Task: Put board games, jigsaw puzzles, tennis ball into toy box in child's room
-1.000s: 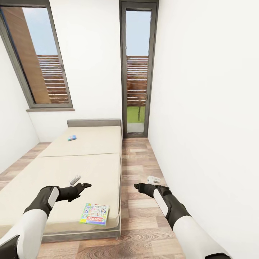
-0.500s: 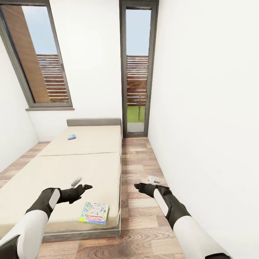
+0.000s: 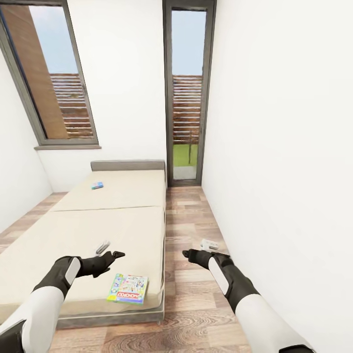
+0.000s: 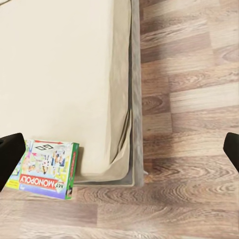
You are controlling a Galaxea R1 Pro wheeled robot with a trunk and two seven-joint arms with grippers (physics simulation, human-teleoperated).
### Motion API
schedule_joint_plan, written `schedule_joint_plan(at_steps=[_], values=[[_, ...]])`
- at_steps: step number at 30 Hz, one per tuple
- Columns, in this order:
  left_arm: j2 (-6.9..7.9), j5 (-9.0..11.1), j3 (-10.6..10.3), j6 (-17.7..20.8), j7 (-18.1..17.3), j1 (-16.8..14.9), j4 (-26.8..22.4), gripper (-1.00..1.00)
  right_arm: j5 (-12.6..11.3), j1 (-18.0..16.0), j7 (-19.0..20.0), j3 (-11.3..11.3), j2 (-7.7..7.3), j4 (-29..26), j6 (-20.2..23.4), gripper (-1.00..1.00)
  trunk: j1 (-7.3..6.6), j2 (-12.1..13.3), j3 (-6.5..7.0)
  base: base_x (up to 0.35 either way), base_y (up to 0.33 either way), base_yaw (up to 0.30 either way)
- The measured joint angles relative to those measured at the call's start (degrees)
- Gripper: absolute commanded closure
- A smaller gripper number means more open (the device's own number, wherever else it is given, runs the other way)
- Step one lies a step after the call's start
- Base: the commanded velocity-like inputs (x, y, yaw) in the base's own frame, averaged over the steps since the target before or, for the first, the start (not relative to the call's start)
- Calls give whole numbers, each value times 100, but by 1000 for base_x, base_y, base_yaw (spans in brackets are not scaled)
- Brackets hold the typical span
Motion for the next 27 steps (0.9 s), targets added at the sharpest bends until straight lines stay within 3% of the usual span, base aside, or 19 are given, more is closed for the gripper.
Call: schedule_joint_plan(at_steps=[7, 12, 18, 27], values=[[35, 6, 66, 129, -163, 0, 0, -100, -3, 0, 22, -43, 38, -39, 9, -100, 154, -281, -126, 0, 0, 0], [188, 3, 138, 424, -501, 0, -1, -100, -29, 0, 36, -65, 31, -212, 37, -100, 264, -482, -216, 0, 0, 0], [361, -15, 162, 758, -1321, 9, -3, -100, -295, 0, 40, -59, 33, -309, 64, -100, 396, -723, -323, 0, 0, 0], [422, -48, 158, 1020, -1673, 17, -3, -100, -402, 0, 42, -63, 21, -324, 62, -100, 593, -1084, -485, 0, 0, 0]])
